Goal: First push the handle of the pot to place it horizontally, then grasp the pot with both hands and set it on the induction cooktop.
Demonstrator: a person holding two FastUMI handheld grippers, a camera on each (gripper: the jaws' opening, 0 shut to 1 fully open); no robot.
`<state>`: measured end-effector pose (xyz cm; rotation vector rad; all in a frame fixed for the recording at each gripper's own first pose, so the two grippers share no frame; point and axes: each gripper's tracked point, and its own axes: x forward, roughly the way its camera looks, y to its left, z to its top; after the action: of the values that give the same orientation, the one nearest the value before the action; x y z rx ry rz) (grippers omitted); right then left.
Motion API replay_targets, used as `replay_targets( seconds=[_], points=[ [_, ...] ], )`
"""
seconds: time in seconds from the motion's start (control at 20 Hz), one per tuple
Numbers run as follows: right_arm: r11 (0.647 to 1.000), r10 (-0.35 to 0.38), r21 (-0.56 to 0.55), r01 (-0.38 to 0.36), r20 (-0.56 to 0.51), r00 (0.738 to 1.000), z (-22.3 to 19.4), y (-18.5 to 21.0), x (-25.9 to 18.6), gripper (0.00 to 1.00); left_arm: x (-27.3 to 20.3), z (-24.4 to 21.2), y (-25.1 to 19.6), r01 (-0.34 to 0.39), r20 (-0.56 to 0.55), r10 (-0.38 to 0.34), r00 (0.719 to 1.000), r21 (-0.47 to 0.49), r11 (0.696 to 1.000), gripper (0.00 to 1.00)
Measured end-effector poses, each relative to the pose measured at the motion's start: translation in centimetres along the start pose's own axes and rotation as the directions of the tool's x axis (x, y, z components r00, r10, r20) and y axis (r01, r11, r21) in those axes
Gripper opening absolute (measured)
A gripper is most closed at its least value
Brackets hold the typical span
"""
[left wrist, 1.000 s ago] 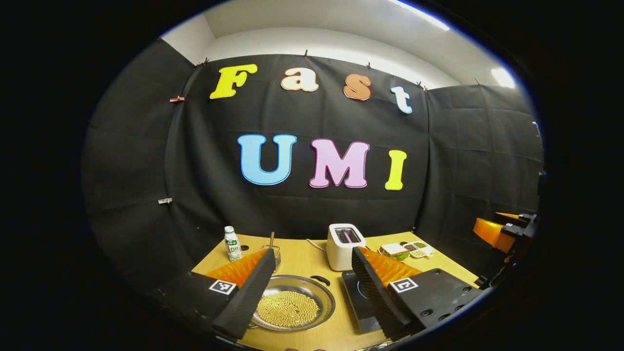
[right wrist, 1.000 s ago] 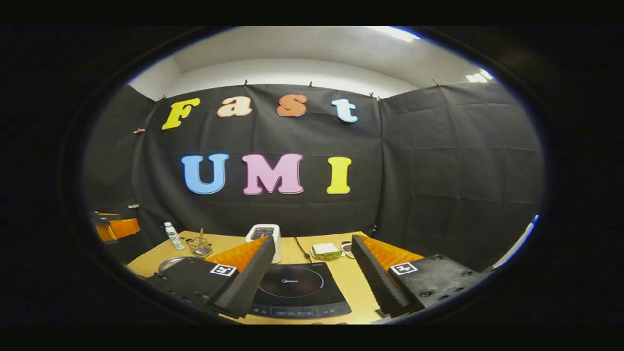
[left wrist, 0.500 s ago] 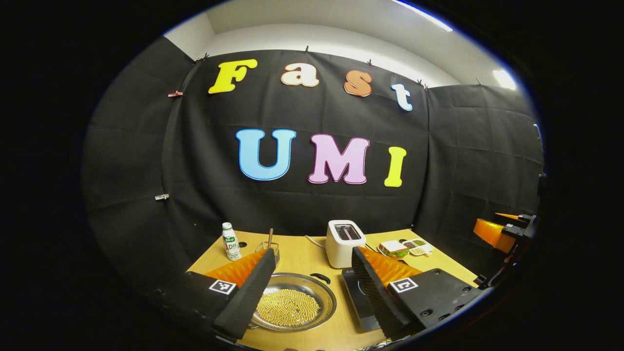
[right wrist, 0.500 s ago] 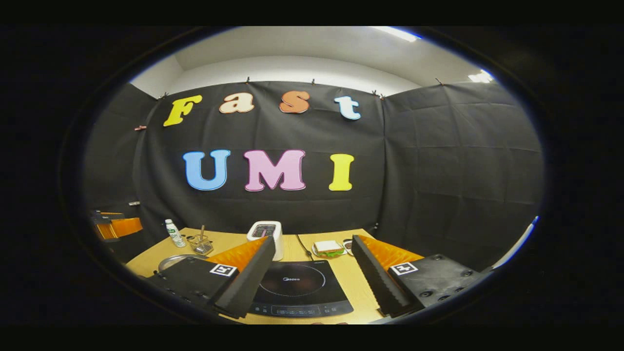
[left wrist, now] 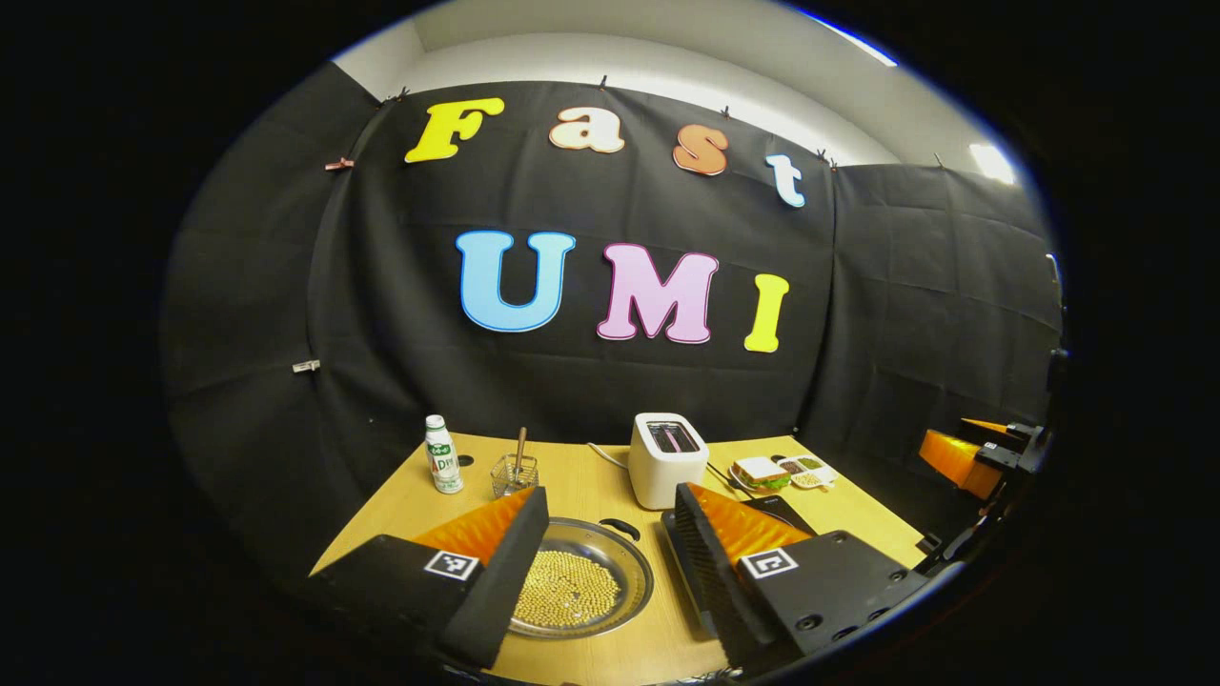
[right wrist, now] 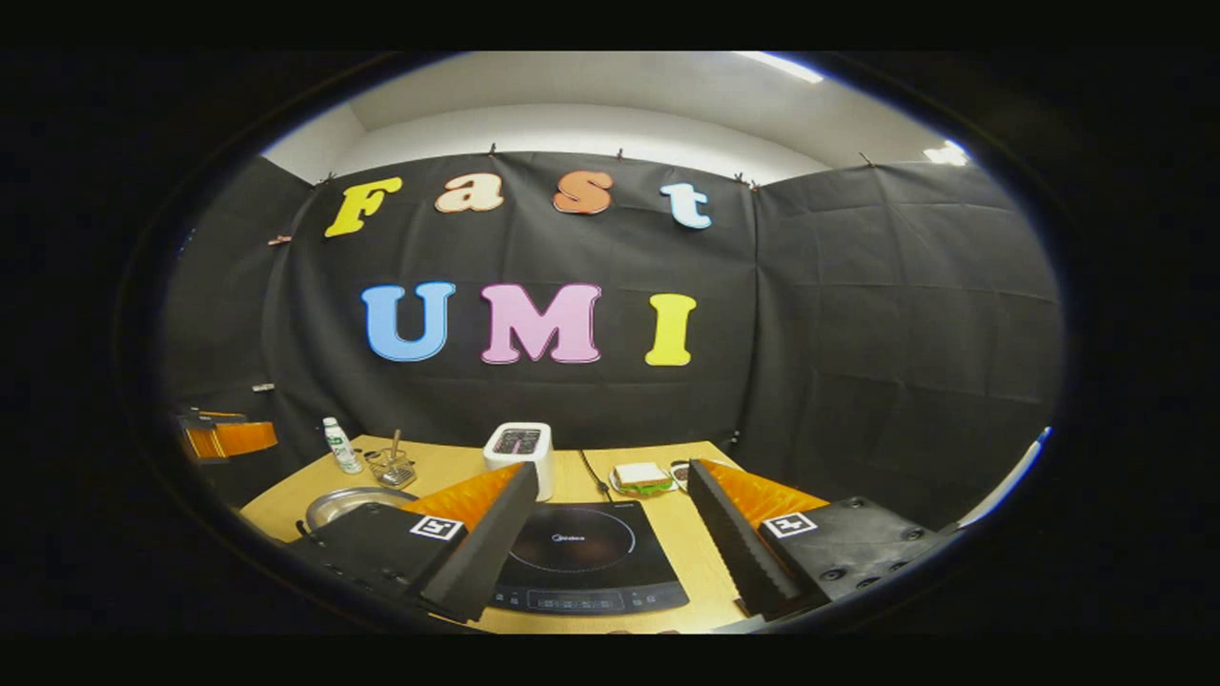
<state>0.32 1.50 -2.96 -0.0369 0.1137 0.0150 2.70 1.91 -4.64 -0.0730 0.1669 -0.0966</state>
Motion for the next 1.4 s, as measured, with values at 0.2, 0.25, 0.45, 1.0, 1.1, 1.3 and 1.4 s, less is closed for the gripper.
replay_targets(
  seconds=[0.2,0.25,0.45,1.0,1.1,1.3,1.4],
  points=[
    [1.0,0.007,0.005,-0.007,-0.021,1.0,-0.8,0.3,-0.1,0.98,0.1,-2.2,1.4,0.004,-0.067,-0.004,0.998,-0.009,1.0,0.63],
    [1.0,0.009,0.003,-0.009,-0.024,1.0,-1.0,0.4,-0.1,0.98,0.1,-2.8,1.9,0.004,-0.084,-0.005,0.996,-0.012,1.0,0.61],
    [1.0,0.011,0.009,-0.011,-0.051,0.999,-2.2,0.5,-0.1,1.0,-0.3,-6.1,4.3,-0.016,-0.148,0.012,0.989,-0.023,1.0,0.41],
    [0.998,0.057,0.024,-0.055,-0.119,0.991,-4.3,2.9,0.9,0.98,-1.9,-15.4,9.4,-0.097,-0.33,0.074,0.941,-0.053,0.994,0.05],
    [0.998,0.068,0.023,-0.066,-0.129,0.989,-4.7,3.4,1.1,0.98,-2.0,-17.0,9.7,-0.084,-0.337,0.059,0.94,-0.06,0.995,0.05],
    [0.996,0.086,0.01,-0.085,-0.167,0.982,-6.1,4.2,1.0,0.98,-1.7,-21.6,10.2,-0.053,-0.401,0.022,0.916,-0.066,0.996,0.05],
    [0.996,0.083,-0.001,-0.085,-0.18,0.98,-6.5,4.1,1.0,0.98,-1.6,-23.1,9.9,-0.031,-0.434,-0.01,0.901,-0.088,0.996,0.05]
  ],
)
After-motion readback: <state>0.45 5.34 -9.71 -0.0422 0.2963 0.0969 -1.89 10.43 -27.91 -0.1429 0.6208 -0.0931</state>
